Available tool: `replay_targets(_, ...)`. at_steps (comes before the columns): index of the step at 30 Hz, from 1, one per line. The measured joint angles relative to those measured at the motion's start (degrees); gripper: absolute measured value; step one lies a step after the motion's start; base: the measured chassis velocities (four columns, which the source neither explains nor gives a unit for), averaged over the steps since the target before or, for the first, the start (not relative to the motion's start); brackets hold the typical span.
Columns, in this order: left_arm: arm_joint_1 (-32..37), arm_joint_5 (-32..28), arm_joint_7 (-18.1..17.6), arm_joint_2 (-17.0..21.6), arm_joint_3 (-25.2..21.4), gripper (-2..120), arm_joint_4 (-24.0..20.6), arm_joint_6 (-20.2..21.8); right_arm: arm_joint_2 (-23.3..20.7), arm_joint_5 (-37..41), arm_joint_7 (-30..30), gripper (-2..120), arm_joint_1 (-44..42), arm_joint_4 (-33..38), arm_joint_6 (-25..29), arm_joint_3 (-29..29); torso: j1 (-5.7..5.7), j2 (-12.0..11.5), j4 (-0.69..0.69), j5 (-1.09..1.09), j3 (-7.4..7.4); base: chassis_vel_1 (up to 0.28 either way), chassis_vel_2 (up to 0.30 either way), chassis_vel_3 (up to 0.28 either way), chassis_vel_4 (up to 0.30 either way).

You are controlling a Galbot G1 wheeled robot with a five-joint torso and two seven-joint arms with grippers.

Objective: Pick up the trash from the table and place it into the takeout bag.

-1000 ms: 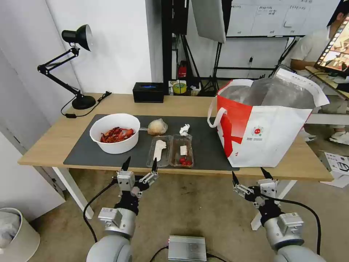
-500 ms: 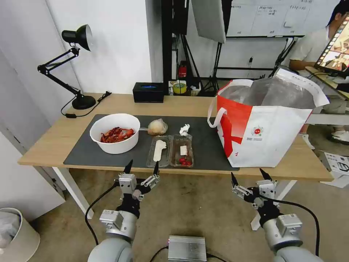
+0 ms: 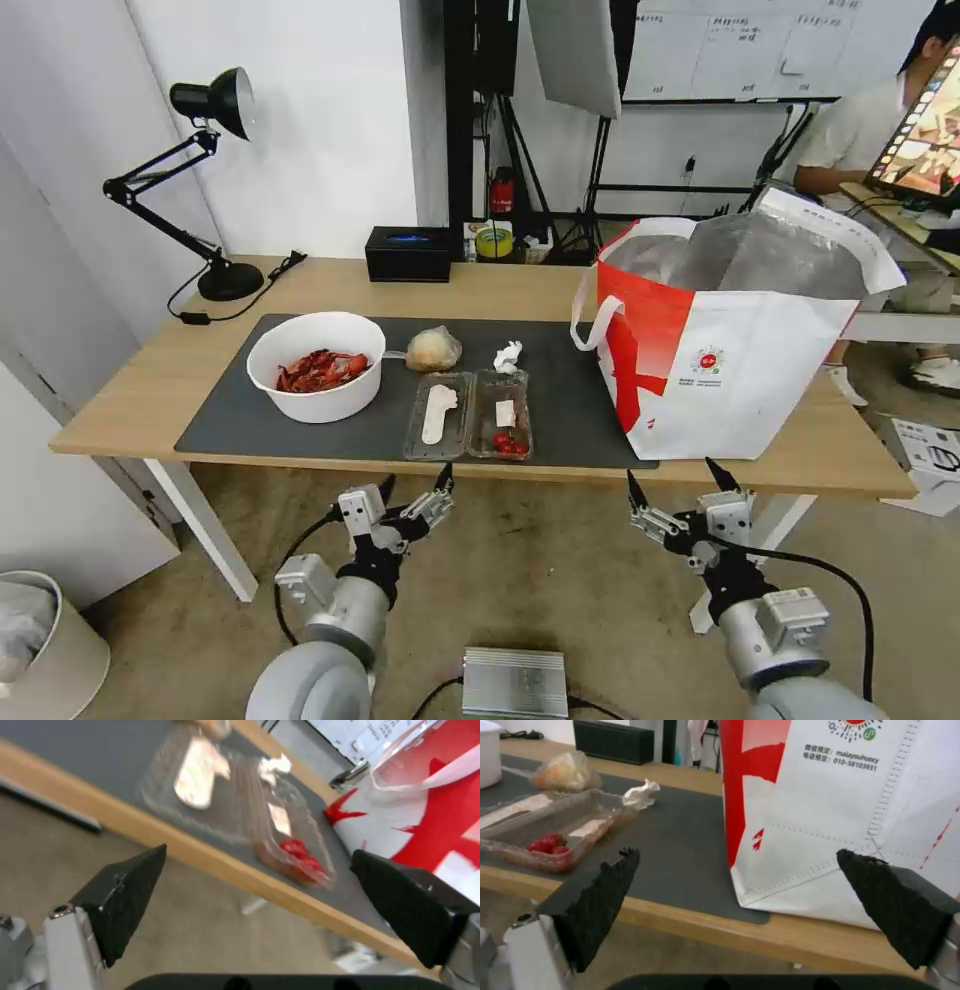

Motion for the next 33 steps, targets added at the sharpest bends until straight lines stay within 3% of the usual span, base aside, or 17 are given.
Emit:
replay_targets(2, -0.5, -6.8, -2.5, -0.2, 0.6, 100, -0.1, 1.5, -0.1, -0.3, 0.0, 100, -0.1, 0.0, 0.3, -0.1, 0.00, 0.0, 0.00, 0.00, 0.00, 0.000, 0.000, 0.000, 0.000)
replay_targets(6, -0.9, -11.1, -3.7, -0.6, 0.5, 100, -0.1, 2.2, 0.0, -0.6, -0.1, 100, -0.5, 0.3, 0.7, -0.2, 0.00, 0.0, 0.00, 0.01, 0.00, 0.000, 0.000, 0.000, 0.000)
replay_targets(8, -1.4, -17.4, -4.7, -0.9, -0.1, 100, 0.1, 2.4, 0.2, -0.7, -0.1, 100, -0.9, 1.3, 0.9, -0.3, 0.00, 0.0, 0.00, 0.00, 0.00, 0.000, 0.000, 0.000, 0.000)
replay_targets(12, -2.6, -22.4, -5.8, -1.3, -0.7, 100, 0.1, 2.3, 0.3, -1.1, -0.1, 100, -1.1, 1.6, 1.1, -0.3, 0.00, 0.0, 0.00, 0.00, 0.00, 0.000, 0.000, 0.000, 0.000)
replay_targets(25, -4.8, -27.4, -8.5, -4.4, -2.0, 100, -0.3, 2.4, 1.5, -2.5, -0.2, 100, -2.2, 2.0, 2.4, -0.9, 0.00, 0.0, 0.00, 0.00, 0.00, 0.000, 0.000, 0.000, 0.000)
replay_targets(33, -7.9, -29.6, -12.7, -5.1, -2.7, 100, 1.0, 2.7, 2.1, -3.8, -0.1, 100, -2.5, 2.0, 2.6, -1.6, 0.00, 0.0, 0.00, 0.00, 0.00, 0.000, 0.000, 0.000, 0.000)
